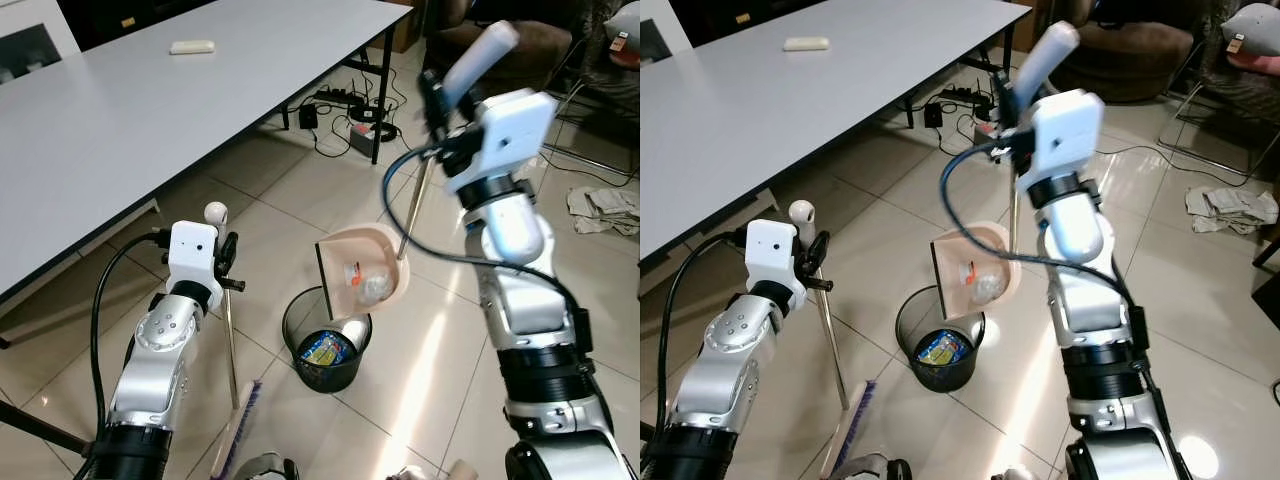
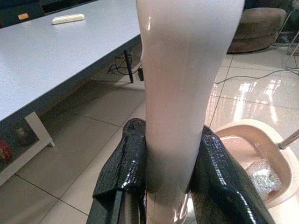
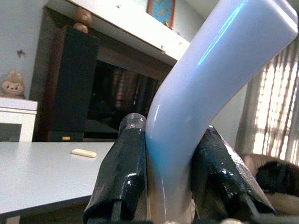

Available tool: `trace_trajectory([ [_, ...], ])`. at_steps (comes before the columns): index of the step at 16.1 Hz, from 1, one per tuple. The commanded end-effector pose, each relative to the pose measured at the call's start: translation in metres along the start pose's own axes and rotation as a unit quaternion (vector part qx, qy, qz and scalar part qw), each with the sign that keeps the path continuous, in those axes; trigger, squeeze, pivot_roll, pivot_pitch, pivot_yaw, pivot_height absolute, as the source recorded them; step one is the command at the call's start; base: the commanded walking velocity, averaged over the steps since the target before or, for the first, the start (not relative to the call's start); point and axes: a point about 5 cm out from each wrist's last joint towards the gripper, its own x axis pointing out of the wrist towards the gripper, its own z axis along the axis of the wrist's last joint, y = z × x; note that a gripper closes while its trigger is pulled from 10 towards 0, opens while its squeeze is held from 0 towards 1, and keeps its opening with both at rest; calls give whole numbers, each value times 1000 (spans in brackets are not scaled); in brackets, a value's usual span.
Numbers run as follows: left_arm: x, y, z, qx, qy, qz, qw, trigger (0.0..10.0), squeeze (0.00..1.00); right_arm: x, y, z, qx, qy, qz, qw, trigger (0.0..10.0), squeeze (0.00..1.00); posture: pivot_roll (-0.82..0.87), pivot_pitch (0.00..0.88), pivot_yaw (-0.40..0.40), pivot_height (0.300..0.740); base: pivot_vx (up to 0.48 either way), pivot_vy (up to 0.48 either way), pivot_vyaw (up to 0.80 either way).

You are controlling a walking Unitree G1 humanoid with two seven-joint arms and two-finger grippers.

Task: Sweep floor

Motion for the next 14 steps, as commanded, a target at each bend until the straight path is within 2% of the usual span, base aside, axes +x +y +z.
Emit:
trace_trajectory([
  [1, -2, 5, 7, 12, -13, 10, 1000, 10000, 0, 3, 12, 10, -17, -40, 31, 999, 10000, 0, 37, 93, 49, 740, 0, 0, 0],
  [2, -3, 5, 7, 13, -12, 10, 1000, 10000, 0, 3, 16, 10, -20, -42, 39, 998, 10000, 0, 38, 94, 48, 740, 0, 0, 0],
  [3, -4, 6, 6, 15, -11, 11, 1000, 10000, 0, 2, 27, 9, -22, -47, 65, 997, 10000, 0, 41, 98, 48, 740, 0, 0, 0],
  [4, -5, 6, 6, 16, -10, 11, 1000, 10000, 0, 2, 32, 10, -22, -51, 76, 996, 10000, 0, 42, 99, 48, 740, 0, 0, 0],
  [5, -6, 5, 7, 17, -10, 11, 1000, 10000, 0, 0, 45, 12, -34, -67, 108, 991, 10000, 0, 42, 106, 47, 740, 0, 0, 0],
  [8, -7, 5, 7, 17, -8, 10, 1000, 10000, 0, -5, 62, 13, -60, -88, 166, 980, 10000, 0, 47, 111, 42, 740, 0, 0, 0],
  [11, -9, 6, 6, 18, -5, 12, 1000, 10000, 0, -9, 72, 9, -67, -80, 210, 972, 10000, 0, 45, 111, 41, 740, 0, 0, 0],
  [14, -9, 5, 7, 18, -5, 11, 1000, 10000, 0, -13, 74, 4, -56, -72, 212, 973, 10000, 0, 48, 107, 39, 740, 0, 0, 0],
])
